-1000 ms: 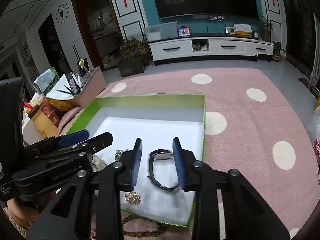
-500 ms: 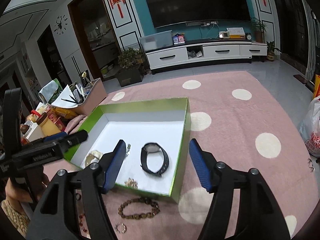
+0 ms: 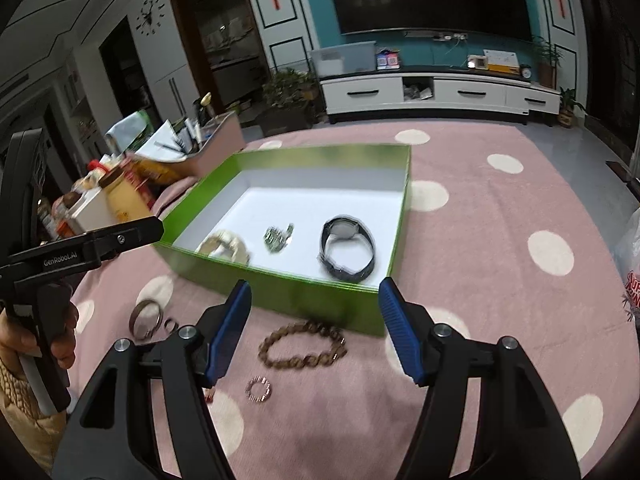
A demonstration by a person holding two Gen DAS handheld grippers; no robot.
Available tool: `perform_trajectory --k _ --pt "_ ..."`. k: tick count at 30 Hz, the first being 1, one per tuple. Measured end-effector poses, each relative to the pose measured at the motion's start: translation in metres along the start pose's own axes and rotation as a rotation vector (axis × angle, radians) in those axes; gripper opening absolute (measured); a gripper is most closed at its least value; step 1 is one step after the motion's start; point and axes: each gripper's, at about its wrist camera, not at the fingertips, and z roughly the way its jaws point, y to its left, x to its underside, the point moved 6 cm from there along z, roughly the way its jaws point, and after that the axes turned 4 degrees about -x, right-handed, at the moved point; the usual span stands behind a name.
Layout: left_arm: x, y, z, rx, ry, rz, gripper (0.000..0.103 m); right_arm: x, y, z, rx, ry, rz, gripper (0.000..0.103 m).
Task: Organize jewelry
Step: 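Withdraw both tools from the box toward the remaining bracelets, then grasp the red bead bracelet with the left tool while the right tool grasps the beaded silver ring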
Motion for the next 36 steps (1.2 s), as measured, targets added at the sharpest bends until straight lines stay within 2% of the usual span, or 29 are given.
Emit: perform_trajectory --k 13,16,20,22,28,31,36 --pt "0.083 -0.008 -0.014 0.016 0.115 0.119 0.101 0.052 0.029 0.007 -0.028 0.129 -0.123 0.066" --pt "0.098 -0.012 -0.017 0.024 0.127 0.147 0.098 0.061 0.033 0.012 -0.026 0.16 -0.153 0.066" --pt "0.107 -0.011 -0.012 0.028 0.154 0.155 0.081 0.069 0.038 0.02 -0.022 0.191 -0.173 0.063" --pt "0.111 -0.009 -0.005 0.026 0.178 0.147 0.075 0.072 0.039 0.025 -0.023 0.208 -0.178 0.057" --pt "0.112 -0.01 0.005 0.02 0.205 0.136 0.05 0.079 0.045 0.036 -0.012 0.236 -0.198 0.049" --pt "0.115 -0.013 0.009 0.021 0.217 0.156 0.033 0.08 0.045 0.04 0.005 0.242 -0.205 0.045" --pt "0.118 -0.014 0.014 0.017 0.224 0.174 0.028 0.08 0.046 0.047 0.012 0.248 -0.208 0.041"
